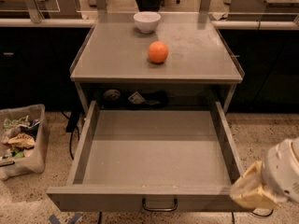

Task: Close top drawer

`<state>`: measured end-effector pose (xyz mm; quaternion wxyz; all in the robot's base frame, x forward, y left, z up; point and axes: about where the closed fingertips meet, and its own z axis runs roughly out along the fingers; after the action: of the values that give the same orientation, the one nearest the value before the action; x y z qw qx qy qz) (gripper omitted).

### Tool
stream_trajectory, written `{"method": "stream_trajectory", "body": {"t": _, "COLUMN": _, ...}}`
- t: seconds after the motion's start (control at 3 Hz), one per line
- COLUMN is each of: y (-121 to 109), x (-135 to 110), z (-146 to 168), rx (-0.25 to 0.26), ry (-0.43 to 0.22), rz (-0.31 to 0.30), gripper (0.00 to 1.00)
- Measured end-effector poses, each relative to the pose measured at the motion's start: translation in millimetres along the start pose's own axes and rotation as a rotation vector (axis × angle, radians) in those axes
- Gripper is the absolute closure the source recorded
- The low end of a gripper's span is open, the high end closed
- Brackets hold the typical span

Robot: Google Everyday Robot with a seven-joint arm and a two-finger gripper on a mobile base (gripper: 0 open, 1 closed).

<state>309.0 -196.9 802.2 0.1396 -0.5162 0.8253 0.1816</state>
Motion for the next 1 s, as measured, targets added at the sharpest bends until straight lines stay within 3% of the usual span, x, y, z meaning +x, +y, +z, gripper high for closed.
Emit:
{"method": "stream_trajectory", "body": {"t": 0.67, "y": 47, "x": 38, "z": 69, "rx": -0.136, "ry": -0.049, "rz": 0.042, "gripper": 1.0}}
{"method": "stream_trajectory", "body": {"t": 1.0, "y": 53, "x": 28, "z": 108, "rx": -0.177, "ry": -0.064, "rz": 0.018, "gripper": 1.0}}
